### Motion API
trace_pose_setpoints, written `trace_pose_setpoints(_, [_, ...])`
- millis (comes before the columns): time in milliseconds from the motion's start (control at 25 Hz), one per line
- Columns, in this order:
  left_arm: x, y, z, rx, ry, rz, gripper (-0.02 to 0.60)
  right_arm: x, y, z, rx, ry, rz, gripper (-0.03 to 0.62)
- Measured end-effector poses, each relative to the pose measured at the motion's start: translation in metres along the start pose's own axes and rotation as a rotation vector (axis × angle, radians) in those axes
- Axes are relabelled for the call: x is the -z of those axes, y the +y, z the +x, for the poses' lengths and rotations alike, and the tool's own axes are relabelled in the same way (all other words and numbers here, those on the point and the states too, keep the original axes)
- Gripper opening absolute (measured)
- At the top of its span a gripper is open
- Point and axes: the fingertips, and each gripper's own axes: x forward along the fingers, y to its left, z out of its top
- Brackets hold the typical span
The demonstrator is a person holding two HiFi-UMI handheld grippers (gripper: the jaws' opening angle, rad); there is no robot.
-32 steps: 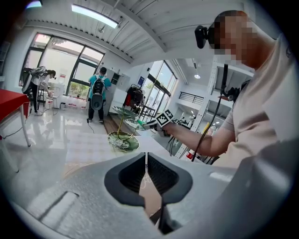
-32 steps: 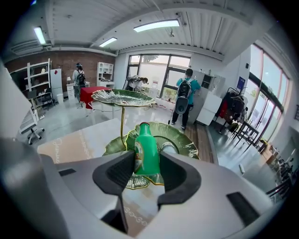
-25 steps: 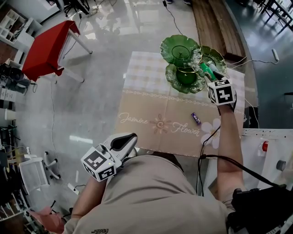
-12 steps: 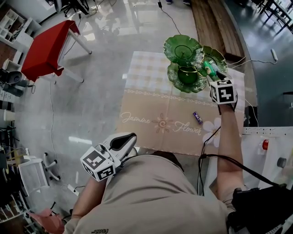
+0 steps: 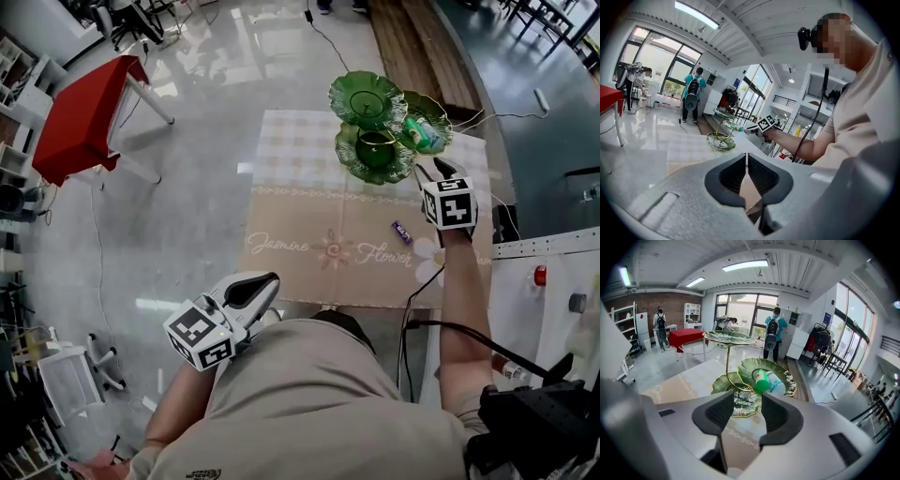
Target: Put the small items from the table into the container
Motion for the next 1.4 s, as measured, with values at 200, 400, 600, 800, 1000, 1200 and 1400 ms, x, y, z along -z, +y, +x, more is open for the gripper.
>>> trace_pose_setpoints(200, [0.007, -0.003, -0.019, 0.045, 0.004, 0.021, 0.009, 0.016, 0.040, -0.032, -0.012, -0.005, 0.017, 0.176])
trace_pose_setpoints(400, [0.018, -0.006, -0.043, 0.104, 0.010, 0.005, 0.008, 0.035, 0.093, -0.070, -0.029, -0.007, 0.025, 0.150])
trace_pose_setpoints(600, [0.025, -0.008, -0.066, 0.134, 0.010, 0.036, 0.008, 0.048, 0.142, -0.110, -0.032, -0.026, 0.049, 0.116])
trace_pose_setpoints(800, [0.035, -0.008, -0.091, 0.161, 0.012, 0.046, 0.008, 0.060, 0.204, -0.148, -0.062, -0.058, 0.054, 0.070])
trace_pose_setpoints(1000, [0.047, -0.008, -0.113, 0.190, 0.009, 0.044, 0.008, 0.065, 0.266, -0.176, -0.121, -0.096, 0.007, 0.043])
trace_pose_setpoints(1200, [0.059, -0.013, -0.135, 0.241, -0.004, 0.032, 0.008, 0.071, 0.321, -0.195, -0.174, -0.103, 0.006, 0.032])
trace_pose_setpoints(1400, [0.075, -0.021, -0.152, 0.274, 0.009, 0.057, 0.008, 0.076, 0.366, -0.210, -0.225, -0.112, -0.001, 0.029])
